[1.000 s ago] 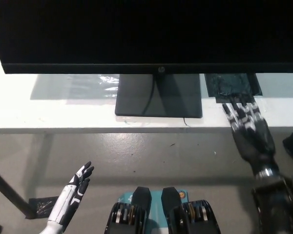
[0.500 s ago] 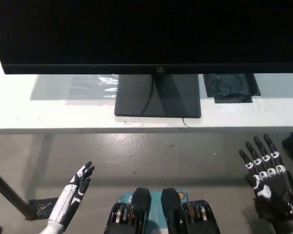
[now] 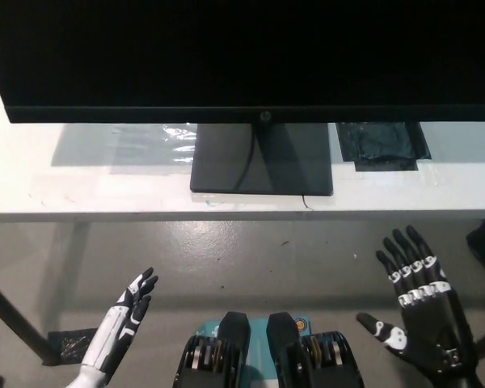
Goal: The monitor is being placed at the center of the desk and the robot uses its right hand to grab on the right side of the monitor and tilt the angle of the montior sideways.
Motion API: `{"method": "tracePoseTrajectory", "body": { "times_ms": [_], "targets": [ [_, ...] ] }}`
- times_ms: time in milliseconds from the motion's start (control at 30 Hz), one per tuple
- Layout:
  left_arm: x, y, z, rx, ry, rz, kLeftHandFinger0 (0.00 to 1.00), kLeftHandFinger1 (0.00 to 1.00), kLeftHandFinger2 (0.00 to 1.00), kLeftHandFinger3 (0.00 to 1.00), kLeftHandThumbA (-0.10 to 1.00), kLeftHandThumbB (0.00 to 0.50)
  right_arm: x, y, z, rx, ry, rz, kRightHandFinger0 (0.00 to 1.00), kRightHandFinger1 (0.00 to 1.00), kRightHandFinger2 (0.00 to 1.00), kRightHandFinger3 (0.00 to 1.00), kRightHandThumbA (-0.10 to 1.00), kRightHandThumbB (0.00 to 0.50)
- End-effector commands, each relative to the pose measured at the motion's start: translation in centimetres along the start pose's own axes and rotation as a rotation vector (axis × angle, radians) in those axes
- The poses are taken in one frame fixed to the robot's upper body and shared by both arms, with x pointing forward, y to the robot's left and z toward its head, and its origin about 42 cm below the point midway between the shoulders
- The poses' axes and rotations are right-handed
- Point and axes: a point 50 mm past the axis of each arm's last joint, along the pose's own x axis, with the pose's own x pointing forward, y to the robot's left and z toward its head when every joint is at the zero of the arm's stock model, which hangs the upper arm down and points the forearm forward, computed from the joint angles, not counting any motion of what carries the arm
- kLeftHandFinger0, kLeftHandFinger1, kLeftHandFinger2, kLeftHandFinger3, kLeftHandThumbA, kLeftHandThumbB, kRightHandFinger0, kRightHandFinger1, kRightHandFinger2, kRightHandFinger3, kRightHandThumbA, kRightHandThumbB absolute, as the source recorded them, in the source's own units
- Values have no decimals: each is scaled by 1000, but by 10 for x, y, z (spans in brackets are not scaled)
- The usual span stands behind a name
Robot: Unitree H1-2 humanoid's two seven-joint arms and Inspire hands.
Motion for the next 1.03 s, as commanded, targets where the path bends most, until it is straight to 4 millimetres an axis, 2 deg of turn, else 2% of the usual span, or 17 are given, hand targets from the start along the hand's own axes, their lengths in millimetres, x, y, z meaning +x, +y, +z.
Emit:
{"method": "tracePoseTrajectory", "body": {
  "times_ms": [0, 100, 333, 1000],
  "targets": [
    [6, 7, 12, 11, -78, -22, 1000, 1000, 1000, 1000, 1000, 369, 17, -9, -20, -356, -31, -15, 1000, 1000, 1000, 1000, 1000, 440],
    [5, 7, 12, 17, -79, -23, 1000, 1000, 1000, 1000, 1000, 365, 19, -15, -31, -363, 10, -33, 1000, 1000, 1000, 1000, 1000, 428],
    [6, 9, 13, 22, -81, -26, 1000, 1000, 1000, 1000, 1000, 369, 25, -23, -44, -379, 59, -69, 1000, 1000, 1000, 1000, 1000, 463],
    [6, 10, 12, 36, -78, -30, 1000, 1000, 1000, 1000, 1000, 384, 26, -19, -48, -433, 69, -81, 1000, 1000, 1000, 1000, 1000, 448]
  ]
}}
